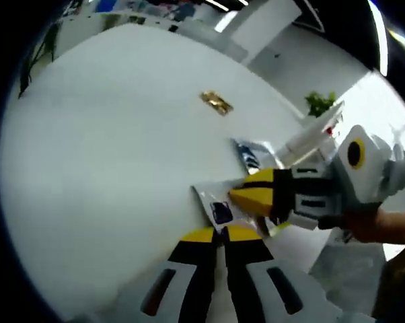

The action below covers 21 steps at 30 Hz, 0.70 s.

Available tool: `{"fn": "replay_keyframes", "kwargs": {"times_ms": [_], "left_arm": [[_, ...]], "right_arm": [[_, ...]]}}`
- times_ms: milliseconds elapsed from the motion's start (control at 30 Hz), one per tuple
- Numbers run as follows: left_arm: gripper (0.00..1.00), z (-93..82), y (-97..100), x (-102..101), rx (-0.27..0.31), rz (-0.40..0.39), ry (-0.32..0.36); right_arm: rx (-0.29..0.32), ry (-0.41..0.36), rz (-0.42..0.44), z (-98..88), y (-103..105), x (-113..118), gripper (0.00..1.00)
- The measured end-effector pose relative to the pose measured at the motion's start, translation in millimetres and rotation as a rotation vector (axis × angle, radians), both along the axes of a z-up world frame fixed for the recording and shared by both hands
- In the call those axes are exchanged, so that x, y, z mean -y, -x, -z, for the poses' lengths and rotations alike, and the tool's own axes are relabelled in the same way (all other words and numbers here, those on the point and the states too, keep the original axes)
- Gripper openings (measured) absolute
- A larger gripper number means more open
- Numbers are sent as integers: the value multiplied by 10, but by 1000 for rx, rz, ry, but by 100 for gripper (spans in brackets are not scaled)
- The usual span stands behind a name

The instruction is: Arrange the skincare products in the storage area until every visible bottle or jar stands upright without overlapping.

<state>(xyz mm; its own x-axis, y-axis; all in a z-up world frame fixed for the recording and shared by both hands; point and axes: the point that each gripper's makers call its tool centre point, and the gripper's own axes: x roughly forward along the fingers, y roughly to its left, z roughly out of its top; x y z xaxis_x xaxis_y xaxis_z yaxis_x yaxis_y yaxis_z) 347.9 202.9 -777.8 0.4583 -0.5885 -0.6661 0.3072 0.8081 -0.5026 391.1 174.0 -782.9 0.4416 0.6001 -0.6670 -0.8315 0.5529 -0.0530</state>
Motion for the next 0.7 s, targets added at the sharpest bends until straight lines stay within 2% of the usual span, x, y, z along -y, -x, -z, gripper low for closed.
{"fn": "replay_keyframes", "kwargs": {"times_ms": [133,233,300,333,433,700], "left_arm": [[4,-22,-15,-16,64,81,-96],[8,-35,-61,-58,124,141,-204],[12,-87,-127,-39,171,156,-228],[13,-98,-136,-33,175,158,-230],[13,-173,-226,32,236,208,-258],[18,-90,-270,158,281,334,-347]], "right_arm": [[8,3,-3,-1,-3,2,2],[9,7,-10,-3,-3,1,2],[10,8,-12,-3,-2,2,2],[14,12,-16,1,-7,0,2],[15,14,-15,1,-8,3,2],[22,19,-20,6,-9,4,2]]}}
